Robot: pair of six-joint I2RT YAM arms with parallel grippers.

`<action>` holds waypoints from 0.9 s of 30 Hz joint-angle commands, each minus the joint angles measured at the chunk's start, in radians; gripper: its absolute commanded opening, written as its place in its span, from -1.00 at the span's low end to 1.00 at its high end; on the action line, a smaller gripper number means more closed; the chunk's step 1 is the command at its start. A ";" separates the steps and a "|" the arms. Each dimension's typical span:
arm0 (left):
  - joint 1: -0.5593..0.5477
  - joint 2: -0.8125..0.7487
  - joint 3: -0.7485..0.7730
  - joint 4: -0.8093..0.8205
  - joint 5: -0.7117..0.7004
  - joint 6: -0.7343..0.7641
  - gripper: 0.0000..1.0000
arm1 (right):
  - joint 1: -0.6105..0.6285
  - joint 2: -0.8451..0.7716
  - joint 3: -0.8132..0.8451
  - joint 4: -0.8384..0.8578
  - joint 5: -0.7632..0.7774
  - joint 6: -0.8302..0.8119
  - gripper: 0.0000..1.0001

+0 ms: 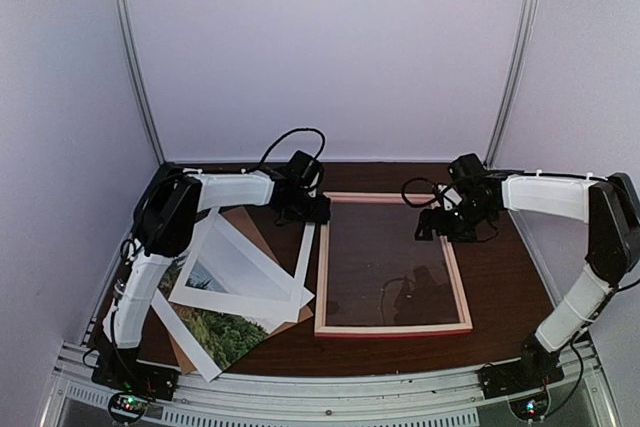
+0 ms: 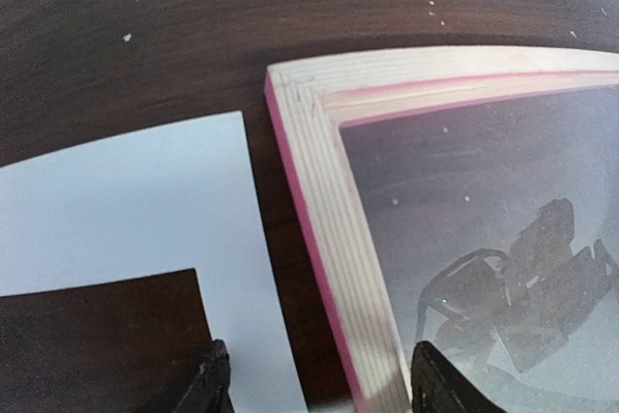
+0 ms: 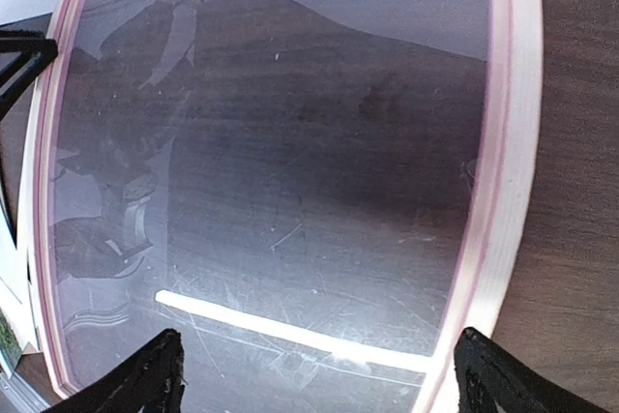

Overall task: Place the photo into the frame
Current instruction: Adjust the glass panel in the frame body.

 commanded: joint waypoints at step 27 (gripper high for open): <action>0.017 -0.224 -0.245 0.094 0.105 0.022 0.21 | -0.042 0.082 -0.080 0.048 0.194 -0.040 0.00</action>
